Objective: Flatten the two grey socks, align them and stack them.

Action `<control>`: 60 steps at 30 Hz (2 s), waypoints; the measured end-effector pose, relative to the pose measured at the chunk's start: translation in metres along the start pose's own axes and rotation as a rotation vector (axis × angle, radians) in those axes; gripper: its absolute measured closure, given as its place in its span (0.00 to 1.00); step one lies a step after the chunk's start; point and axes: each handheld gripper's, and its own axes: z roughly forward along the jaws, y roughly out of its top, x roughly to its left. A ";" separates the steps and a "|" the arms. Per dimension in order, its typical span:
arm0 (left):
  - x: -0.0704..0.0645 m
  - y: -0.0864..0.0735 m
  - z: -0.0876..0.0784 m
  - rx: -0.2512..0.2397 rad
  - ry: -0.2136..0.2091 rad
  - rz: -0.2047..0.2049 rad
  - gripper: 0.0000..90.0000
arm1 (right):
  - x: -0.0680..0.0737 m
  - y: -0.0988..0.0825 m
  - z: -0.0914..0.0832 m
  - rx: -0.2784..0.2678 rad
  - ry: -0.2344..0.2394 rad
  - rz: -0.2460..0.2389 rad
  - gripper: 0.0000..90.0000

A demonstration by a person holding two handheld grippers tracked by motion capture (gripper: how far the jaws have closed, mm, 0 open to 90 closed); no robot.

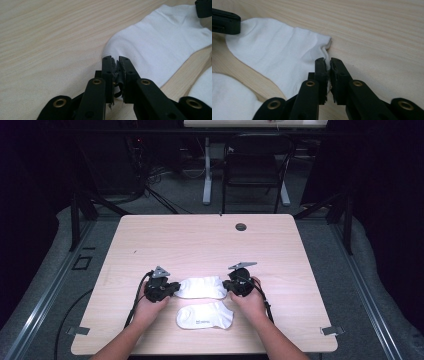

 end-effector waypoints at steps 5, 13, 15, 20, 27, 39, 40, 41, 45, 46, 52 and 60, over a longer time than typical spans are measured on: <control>-0.003 -0.001 0.002 0.006 0.006 0.018 0.96 | -0.004 -0.001 0.002 0.007 -0.008 0.010 0.96; -0.005 -0.002 0.001 0.012 0.002 0.024 0.96 | -0.008 -0.005 0.003 0.019 -0.016 0.021 0.96; -0.005 -0.002 0.001 0.012 0.000 0.027 0.96 | -0.008 -0.006 0.003 0.014 -0.015 0.022 0.96; -0.005 -0.001 0.001 0.010 -0.004 0.020 0.96 | -0.009 -0.005 0.002 0.013 -0.011 0.028 0.96; -0.005 -0.002 0.001 0.003 -0.004 0.017 0.96 | -0.009 -0.005 0.000 0.000 0.010 0.028 0.96; -0.006 -0.002 0.002 0.003 -0.004 0.013 0.96 | -0.007 -0.008 0.005 0.022 0.041 0.034 0.91; -0.005 -0.002 0.001 0.001 -0.004 0.015 0.96 | -0.007 -0.008 0.004 0.024 0.042 0.027 0.94; -0.005 -0.001 0.000 0.005 -0.008 0.021 0.96 | -0.006 -0.008 0.003 0.023 0.043 0.027 0.95; -0.004 0.000 -0.003 -0.011 -0.018 0.006 0.96 | -0.005 -0.006 -0.001 0.006 0.058 0.024 0.96; -0.005 0.000 -0.004 -0.012 -0.020 0.005 0.96 | -0.005 -0.005 -0.003 0.000 0.062 0.023 0.96; -0.007 0.005 -0.014 -0.042 -0.030 0.010 0.96 | 0.002 0.001 -0.015 -0.035 0.075 0.001 0.96; -0.010 0.009 -0.022 -0.056 -0.043 0.012 0.96 | 0.007 0.006 -0.025 -0.058 0.083 -0.009 0.96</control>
